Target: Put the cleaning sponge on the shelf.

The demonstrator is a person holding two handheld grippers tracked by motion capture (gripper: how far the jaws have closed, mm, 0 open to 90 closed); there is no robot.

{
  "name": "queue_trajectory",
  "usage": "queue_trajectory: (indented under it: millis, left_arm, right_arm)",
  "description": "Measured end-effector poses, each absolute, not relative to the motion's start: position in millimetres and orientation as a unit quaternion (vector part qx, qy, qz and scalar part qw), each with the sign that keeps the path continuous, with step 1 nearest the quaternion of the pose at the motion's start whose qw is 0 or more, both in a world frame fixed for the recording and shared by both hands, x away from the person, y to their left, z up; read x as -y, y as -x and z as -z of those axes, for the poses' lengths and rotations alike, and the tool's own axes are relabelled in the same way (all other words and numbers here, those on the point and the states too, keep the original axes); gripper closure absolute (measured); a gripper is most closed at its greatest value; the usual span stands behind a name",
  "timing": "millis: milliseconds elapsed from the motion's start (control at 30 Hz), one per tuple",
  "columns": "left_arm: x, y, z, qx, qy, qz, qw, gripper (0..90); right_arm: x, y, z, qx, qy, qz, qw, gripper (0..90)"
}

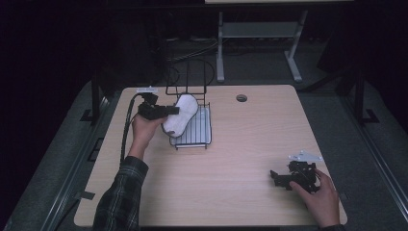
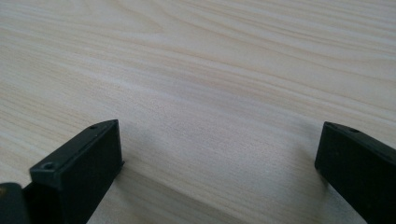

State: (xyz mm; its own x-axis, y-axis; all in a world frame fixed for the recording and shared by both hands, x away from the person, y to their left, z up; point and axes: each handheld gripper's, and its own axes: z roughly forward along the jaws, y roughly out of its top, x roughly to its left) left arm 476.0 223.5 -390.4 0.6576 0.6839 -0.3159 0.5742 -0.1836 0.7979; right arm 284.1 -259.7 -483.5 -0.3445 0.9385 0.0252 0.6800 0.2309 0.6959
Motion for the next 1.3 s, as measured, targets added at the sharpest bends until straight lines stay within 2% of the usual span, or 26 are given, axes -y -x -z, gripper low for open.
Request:
queue_trajectory:
  millis: [533, 767, 1000, 1100, 1233, 1300]
  left_arm:
    - [-220.2, -482.8, 401.2, -0.417, -0.777, -0.081, 0.465, 71.7]
    - [-219.9, -484.1, 404.8, -0.418, -0.784, -0.092, 0.449, 67.3]
    - [-221.6, -483.2, 404.5, -0.419, -0.789, -0.108, 0.436, 55.7]
    - [-224.3, -482.3, 402.1, -0.420, -0.786, -0.115, 0.439, 53.7]
    - [-227.7, -479.7, 397.6, -0.418, -0.788, -0.120, 0.436, 53.4]
    - [-227.6, -477.1, 395.9, -0.415, -0.789, -0.120, 0.438, 56.2]
  right_arm:
    - [259.6, -284.1, 483.5, -0.757, -0.535, -0.315, 0.205, 0.2]
    - [259.7, -284.1, 483.5, -0.757, -0.534, -0.315, 0.205, 0.2]
    - [259.7, -284.1, 483.5, -0.757, -0.534, -0.315, 0.205, 0.2]
    - [259.7, -284.1, 483.5, -0.757, -0.534, -0.315, 0.205, 0.2]
    - [259.7, -284.1, 483.5, -0.757, -0.534, -0.315, 0.206, 0.2]
    - [259.7, -284.1, 483.5, -0.757, -0.534, -0.315, 0.205, 0.2]
